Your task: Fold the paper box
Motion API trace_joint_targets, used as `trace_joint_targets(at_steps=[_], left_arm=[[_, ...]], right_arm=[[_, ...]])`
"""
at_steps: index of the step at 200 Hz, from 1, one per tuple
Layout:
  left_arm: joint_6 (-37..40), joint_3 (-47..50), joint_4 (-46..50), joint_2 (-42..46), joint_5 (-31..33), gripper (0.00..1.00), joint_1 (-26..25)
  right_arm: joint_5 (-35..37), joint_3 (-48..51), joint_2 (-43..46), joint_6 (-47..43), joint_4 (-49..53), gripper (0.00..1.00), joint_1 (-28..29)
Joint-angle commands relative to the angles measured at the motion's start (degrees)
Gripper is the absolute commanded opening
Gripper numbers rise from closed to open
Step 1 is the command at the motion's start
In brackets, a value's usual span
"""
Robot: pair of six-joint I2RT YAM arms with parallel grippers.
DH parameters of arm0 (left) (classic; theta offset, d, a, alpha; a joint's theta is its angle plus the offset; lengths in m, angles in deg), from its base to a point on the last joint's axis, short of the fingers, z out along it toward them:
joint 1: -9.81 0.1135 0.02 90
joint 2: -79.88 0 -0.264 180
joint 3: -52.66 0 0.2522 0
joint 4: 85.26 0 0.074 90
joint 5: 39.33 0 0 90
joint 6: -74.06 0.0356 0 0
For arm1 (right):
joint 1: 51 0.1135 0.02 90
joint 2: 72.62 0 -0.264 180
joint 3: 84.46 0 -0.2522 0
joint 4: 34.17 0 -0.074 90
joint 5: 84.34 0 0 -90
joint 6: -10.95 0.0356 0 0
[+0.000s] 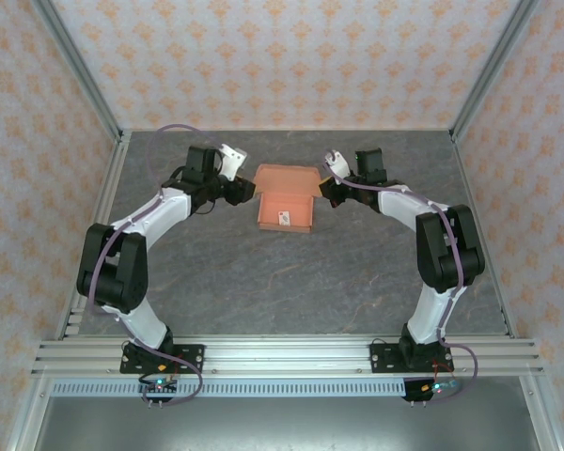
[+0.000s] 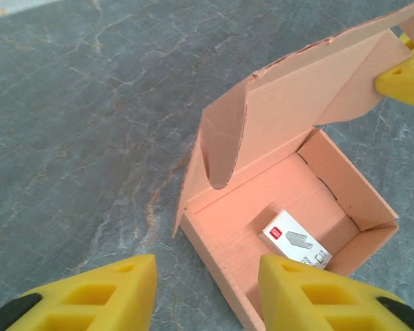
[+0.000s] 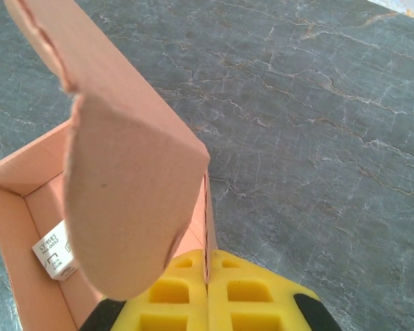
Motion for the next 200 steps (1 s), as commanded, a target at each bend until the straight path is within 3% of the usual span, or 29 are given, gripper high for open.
trace_joint_targets(at_steps=[1, 101, 200], left_arm=[[1.27, -1.22, -0.25, -1.35, -2.61, 0.47, 1.39], [1.83, -6.95, -3.68, -9.19, -10.26, 0.56, 1.71], [4.29, -15.65, -0.57, -17.57, -10.06, 0.58, 1.73]], right_arm=[[0.60, -1.61, 1.48, -2.25, 3.86, 0.02, -0.44], [0.62, -2.53, 1.63, -2.66, 5.10, 0.02, -0.48], [0.51, -3.22, 1.72, -2.97, 6.17, 0.01, -0.44]])
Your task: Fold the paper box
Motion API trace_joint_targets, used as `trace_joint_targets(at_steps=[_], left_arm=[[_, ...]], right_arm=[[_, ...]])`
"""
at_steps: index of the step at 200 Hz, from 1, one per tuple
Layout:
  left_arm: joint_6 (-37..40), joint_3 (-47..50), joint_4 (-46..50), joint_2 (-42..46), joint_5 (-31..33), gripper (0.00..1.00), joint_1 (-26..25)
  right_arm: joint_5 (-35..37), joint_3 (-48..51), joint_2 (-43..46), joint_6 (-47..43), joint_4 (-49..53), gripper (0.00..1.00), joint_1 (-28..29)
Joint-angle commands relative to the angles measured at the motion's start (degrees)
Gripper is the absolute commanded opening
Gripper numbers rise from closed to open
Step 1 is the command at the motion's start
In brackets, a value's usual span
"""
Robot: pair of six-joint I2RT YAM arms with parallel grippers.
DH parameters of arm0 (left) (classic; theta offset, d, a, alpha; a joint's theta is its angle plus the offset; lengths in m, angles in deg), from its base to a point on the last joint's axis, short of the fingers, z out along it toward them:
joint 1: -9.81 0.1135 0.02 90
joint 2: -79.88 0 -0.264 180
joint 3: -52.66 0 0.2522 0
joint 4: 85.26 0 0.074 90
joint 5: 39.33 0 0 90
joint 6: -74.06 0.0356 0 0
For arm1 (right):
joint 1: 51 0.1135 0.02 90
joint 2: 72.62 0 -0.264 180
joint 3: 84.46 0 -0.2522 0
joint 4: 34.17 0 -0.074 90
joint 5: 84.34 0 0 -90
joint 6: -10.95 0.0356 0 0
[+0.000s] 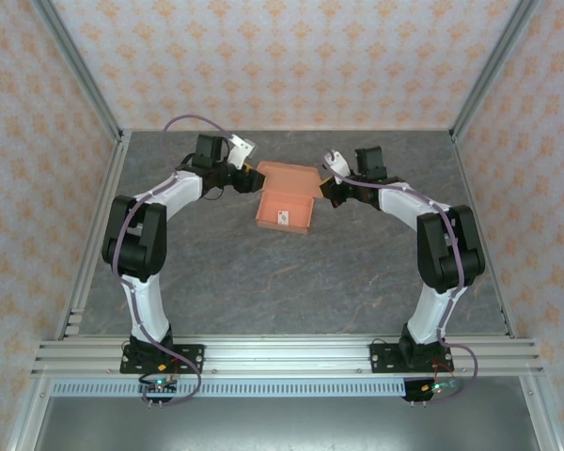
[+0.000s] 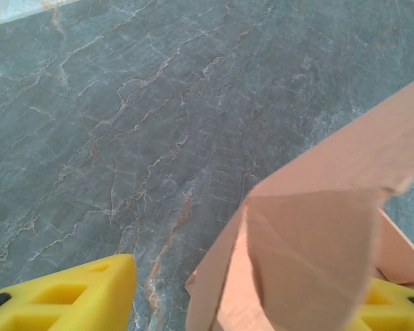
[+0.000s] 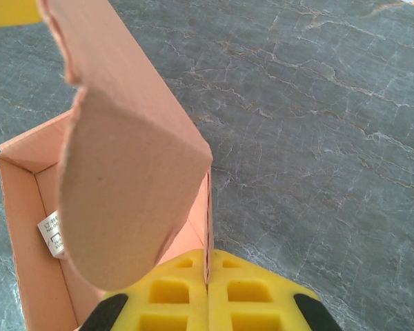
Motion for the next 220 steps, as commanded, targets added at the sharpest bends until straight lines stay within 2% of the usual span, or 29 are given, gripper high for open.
trace_joint_targets(at_steps=[1, 38, 77, 101, 137, 182, 220], left_arm=[[1.73, -2.53, 1.58, -1.41, -1.07, 0.58, 0.33], [1.35, -3.51, 2.26, -1.93, -3.06, 0.52, 0.35], [0.78, -3.75, 2.03, -1.58, -6.11, 0.38, 0.36], [1.01, -3.92, 3.05, -1.40, -6.33, 0.29, 0.39], [0.26, -2.82, 2.35, 0.01, -5.96, 0.23, 0.27], [-1.52, -0.89, 0.70, 2.09, -1.91, 0.12, -0.66], [-7.52, 2.58, -3.94, 5.98, 8.05, 0.03, -3.32]], right_arm=[[0.10, -1.45, 1.53, -1.22, 1.90, 0.01, -0.44], [0.00, -1.49, 1.41, -1.04, 1.92, 0.01, -0.44], [-0.07, -1.76, 1.46, -0.81, 2.25, 0.01, -0.44], [0.09, -1.89, 1.65, -0.43, 2.27, 0.01, -0.44], [0.95, -2.40, 1.58, 0.95, 2.72, 0.01, -0.35], [4.50, -2.80, 1.66, 5.01, 2.26, 0.01, 1.45], [16.12, -3.26, 2.63, 11.44, 2.37, 0.01, 5.62]])
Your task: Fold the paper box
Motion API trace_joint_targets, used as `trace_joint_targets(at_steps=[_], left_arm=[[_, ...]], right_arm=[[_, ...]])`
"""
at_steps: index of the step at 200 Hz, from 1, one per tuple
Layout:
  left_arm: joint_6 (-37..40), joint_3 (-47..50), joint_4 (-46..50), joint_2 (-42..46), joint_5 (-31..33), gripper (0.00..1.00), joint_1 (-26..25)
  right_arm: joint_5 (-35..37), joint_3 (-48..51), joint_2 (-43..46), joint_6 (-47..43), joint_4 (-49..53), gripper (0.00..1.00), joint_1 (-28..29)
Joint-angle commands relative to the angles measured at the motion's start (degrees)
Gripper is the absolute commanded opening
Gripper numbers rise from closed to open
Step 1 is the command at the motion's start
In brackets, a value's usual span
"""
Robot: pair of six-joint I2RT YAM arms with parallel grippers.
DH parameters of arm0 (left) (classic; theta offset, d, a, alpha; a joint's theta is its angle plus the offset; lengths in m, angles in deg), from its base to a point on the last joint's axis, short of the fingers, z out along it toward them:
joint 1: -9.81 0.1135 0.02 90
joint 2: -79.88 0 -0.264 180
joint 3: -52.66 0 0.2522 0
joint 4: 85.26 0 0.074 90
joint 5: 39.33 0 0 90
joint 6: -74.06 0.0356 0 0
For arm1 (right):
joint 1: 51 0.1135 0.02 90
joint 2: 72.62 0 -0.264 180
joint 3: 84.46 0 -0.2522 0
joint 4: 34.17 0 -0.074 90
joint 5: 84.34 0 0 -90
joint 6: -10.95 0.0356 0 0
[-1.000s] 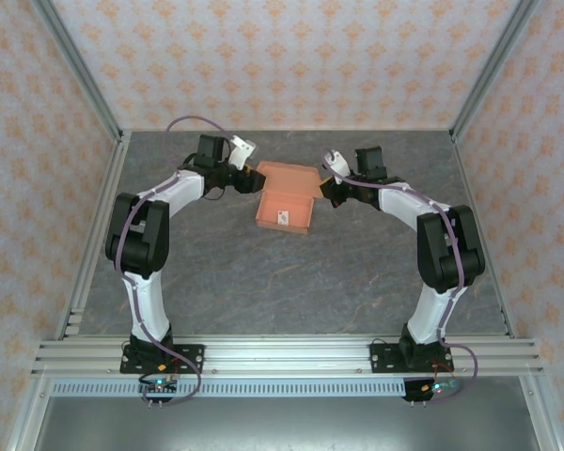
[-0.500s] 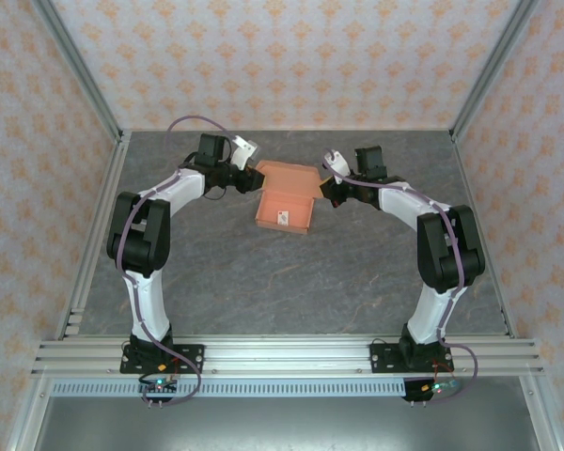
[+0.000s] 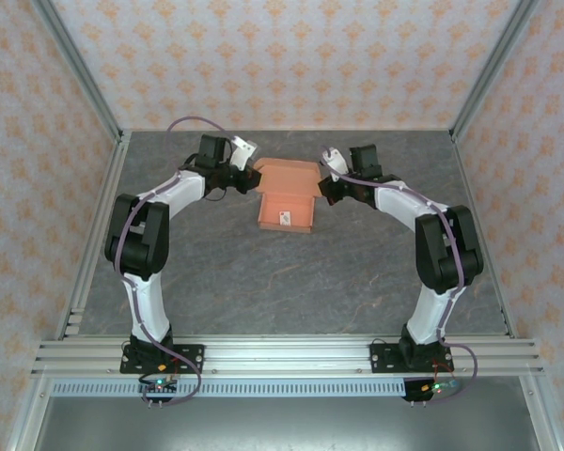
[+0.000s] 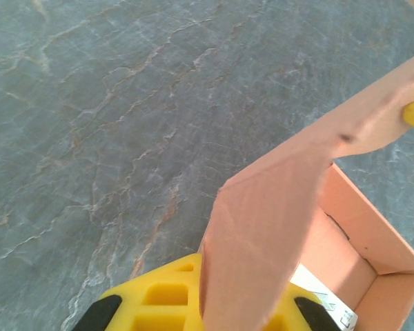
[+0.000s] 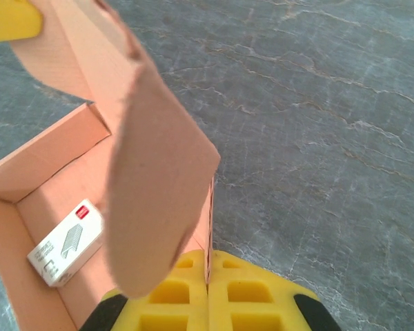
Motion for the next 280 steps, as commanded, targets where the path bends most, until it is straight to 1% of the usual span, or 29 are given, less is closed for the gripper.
trace_joint_targets(at_steps=[1, 24, 37, 60, 73, 116, 152, 181, 208, 280], left_arm=[[-4.84, 2.26, -4.69, 5.75, 7.71, 0.03, -2.25], [-9.15, 4.51, -7.30, 7.92, 14.54, 0.03, -4.59], [-11.04, 5.93, -8.46, 9.27, 19.78, 0.03, -6.26], [-13.90, 8.31, -11.30, 10.71, 25.83, 0.04, -8.99], [-15.62, 9.35, -12.55, 10.94, 29.94, 0.04, -10.31], [-23.48, 12.57, -17.73, 11.06, 37.69, 0.05, -12.31], [-27.55, 14.58, -21.66, 10.26, 44.53, 0.07, -14.88], [-30.10, 15.97, -24.21, 9.55, 49.28, 0.07, -17.15], [-29.77, 17.48, -27.26, 8.89, 53.16, 0.06, -19.40], [-29.10, 20.46, -29.67, 7.96, 60.74, 0.06, -23.20]], right_arm=[[8.79, -1.36, 2.53, 5.72, 0.65, 0.01, 2.89], [14.91, -0.10, 3.81, 12.40, -1.45, 0.01, 4.52], [18.53, 0.77, 4.53, 15.30, -2.62, 0.01, 6.02], [26.06, 1.70, 5.30, 20.39, -4.35, 0.01, 8.50], [28.95, 2.44, 5.48, 22.62, -5.57, 0.01, 9.45], [37.46, 3.33, 4.55, 26.18, -8.30, 0.01, 13.07], [39.98, 5.81, 3.92, 27.69, -13.69, 0.01, 14.67], [40.05, 8.03, 3.70, 28.04, -17.96, 0.01, 14.80], [40.58, 8.61, 2.99, 27.98, -19.46, 0.01, 14.96], [40.84, 14.02, 2.90, 27.29, -26.15, 0.01, 15.14]])
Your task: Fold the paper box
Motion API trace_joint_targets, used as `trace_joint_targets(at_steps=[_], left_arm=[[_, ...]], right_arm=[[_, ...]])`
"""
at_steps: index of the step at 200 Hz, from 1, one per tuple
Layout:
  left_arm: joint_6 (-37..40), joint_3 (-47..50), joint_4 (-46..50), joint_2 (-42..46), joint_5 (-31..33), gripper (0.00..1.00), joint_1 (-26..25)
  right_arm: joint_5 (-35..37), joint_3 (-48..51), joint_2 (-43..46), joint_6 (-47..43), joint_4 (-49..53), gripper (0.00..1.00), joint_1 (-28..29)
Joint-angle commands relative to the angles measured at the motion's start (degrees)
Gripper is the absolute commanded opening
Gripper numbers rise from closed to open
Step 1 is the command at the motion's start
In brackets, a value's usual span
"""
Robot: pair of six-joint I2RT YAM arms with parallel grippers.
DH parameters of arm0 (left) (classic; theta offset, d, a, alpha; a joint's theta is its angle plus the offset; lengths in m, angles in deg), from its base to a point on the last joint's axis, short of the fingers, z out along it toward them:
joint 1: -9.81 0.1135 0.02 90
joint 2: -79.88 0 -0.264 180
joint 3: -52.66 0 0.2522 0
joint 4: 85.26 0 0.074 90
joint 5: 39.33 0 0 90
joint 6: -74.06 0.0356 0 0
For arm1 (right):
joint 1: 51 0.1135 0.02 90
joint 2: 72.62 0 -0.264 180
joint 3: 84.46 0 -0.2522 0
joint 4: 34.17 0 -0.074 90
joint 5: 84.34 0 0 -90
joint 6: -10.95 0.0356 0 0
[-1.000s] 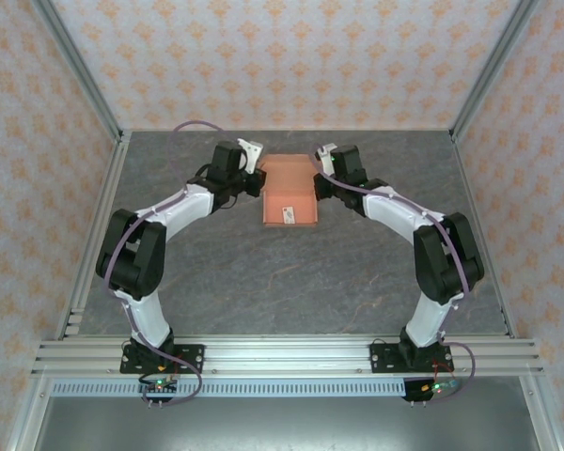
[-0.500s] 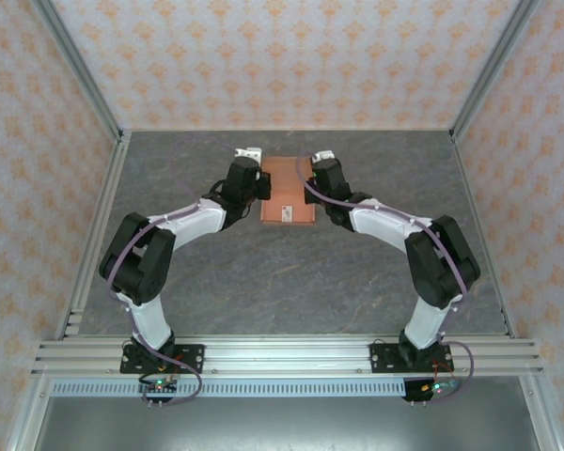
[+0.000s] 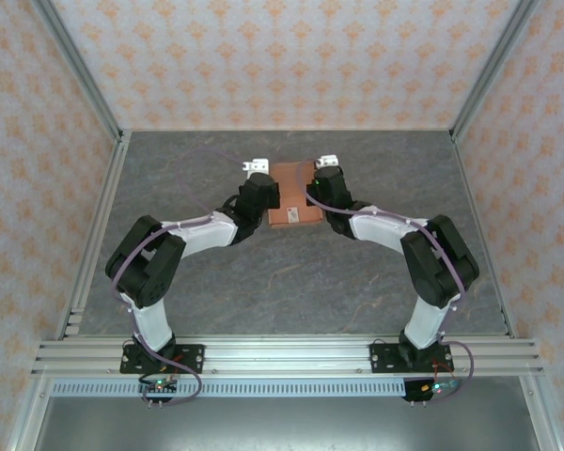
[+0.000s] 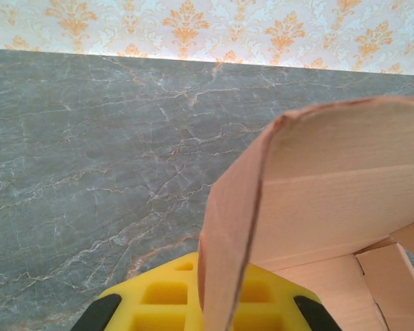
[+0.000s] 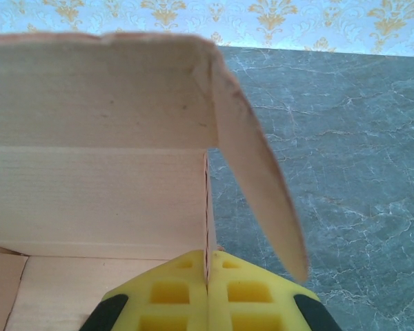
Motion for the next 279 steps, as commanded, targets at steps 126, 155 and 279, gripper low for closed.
trace_joint_targets(at_steps=[126, 155, 279], left_arm=[[-7.44, 4.83, -1.60, -0.82, 19.40, 0.07, -7.41], [-10.49, 3.91, 0.88, -1.66, 23.48, 0.10, -8.74], [-14.52, 7.53, -2.83, -3.71, 32.56, 0.14, -12.92]], right_arm=[[-2.28, 10.24, 1.95, -2.19, -11.07, 0.01, 1.41], [-2.53, 10.36, 2.27, -1.10, -10.27, 0.01, 1.49], [-3.24, 15.08, 3.28, -3.08, -13.09, 0.01, 1.50]])
